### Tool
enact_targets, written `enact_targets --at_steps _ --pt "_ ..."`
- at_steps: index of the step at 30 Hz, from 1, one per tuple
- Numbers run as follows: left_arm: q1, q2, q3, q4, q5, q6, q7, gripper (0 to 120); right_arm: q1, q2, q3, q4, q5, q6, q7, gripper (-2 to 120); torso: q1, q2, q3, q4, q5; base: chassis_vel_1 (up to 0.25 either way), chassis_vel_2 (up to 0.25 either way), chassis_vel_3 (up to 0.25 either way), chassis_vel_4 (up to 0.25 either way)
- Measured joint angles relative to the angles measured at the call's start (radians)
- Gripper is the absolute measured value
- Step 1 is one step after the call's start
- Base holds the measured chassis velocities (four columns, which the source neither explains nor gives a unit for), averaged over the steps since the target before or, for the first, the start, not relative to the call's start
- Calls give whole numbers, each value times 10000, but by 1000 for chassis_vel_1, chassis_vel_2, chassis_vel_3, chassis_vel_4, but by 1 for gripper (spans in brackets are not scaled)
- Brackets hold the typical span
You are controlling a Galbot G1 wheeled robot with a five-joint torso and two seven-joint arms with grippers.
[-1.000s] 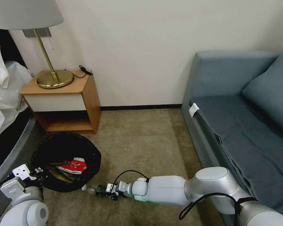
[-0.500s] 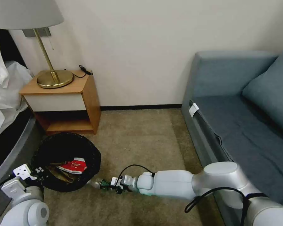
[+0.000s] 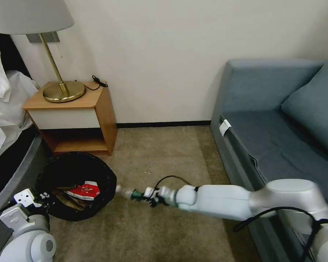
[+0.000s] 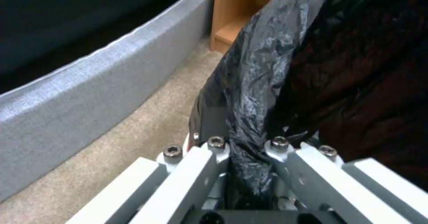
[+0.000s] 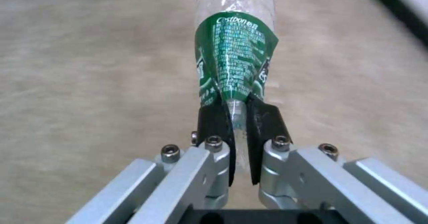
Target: Pick up the trash bin, then pick up the garbage on the floor and place it into the trash bin.
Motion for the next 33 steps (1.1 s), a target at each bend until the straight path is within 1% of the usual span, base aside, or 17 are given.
enact_targets --at_steps 1,2,4,5,7,9,10,11,14,15,18,19,20,21,24,28,33 --pt "-5 29 24 29 6 1 1 3 43 -388 389 289 -118 40 15 5 0 0 0 1 0 0 0 0 0" --pt "-5 29 24 29 6 1 1 3 43 -388 389 289 -118 40 15 5 0 0 0 1 0 0 0 0 0" --pt "-16 54 100 112 35 2 -1 3 54 -863 1307 918 -435 17 14 5 0 0 0 1 1 0 0 0 0" --pt "-16 54 100 112 35 2 -1 3 54 -863 1307 918 -435 17 14 5 0 0 0 1 1 0 0 0 0" --pt "-27 57 206 194 89 1 -3 3 56 -1063 2106 1521 -511 -64 25 5 0 0 0 3 -2 0 0 0 0" --pt "-46 19 401 255 209 2 -5 3 176 -1104 2920 2395 -151 -247 169 5 0 0 0 3 -2 0 0 0 0" --pt "-46 19 401 255 209 2 -5 3 176 -1104 2920 2395 -151 -247 169 5 0 0 0 3 -2 0 0 0 0" --pt "-61 -6 478 256 254 2 -6 3 281 -1042 3139 2791 155 -358 305 5 0 0 0 3 -5 0 0 0 0" --pt "-101 -86 658 255 386 6 -2 3 527 -505 3451 3731 772 -557 656 5 0 0 0 3 -5 0 0 0 0" --pt "-101 -86 658 255 386 6 -2 3 527 -505 3451 3731 772 -557 656 5 0 0 0 3 -5 0 0 0 0" --pt "-107 -128 716 231 458 28 -7 3 636 296 3319 4361 1193 -733 930 5 0 0 -1 6 -6 0 0 0 0" --pt "-106 -145 722 224 466 29 -7 3 646 732 3100 4607 1457 -854 1132 5 0 0 0 6 -7 0 0 0 0" --pt "-106 -145 722 224 466 29 -7 3 646 732 3100 4607 1457 -854 1132 5 0 0 0 6 -7 0 0 0 0" --pt "-106 -161 724 222 468 29 -6 3 647 1153 2804 4841 1690 -955 1341 5 0 0 0 9 -5 0 0 0 0" --pt "-106 -176 712 202 471 32 -7 3 580 1832 2165 5040 1877 -1074 1651 5 0 0 0 10 -8 0 0 0 0" --pt "-125 -176 687 164 460 40 -7 3 488 2074 1627 5043 1812 -1096 1807 5 0 0 0 6 -6 0 0 0 0" --pt "-142 -198 691 109 445 51 -7 3 390 2153 1076 4913 1593 -1138 1990 5 0 0 0 5 -5 0 0 0 0"
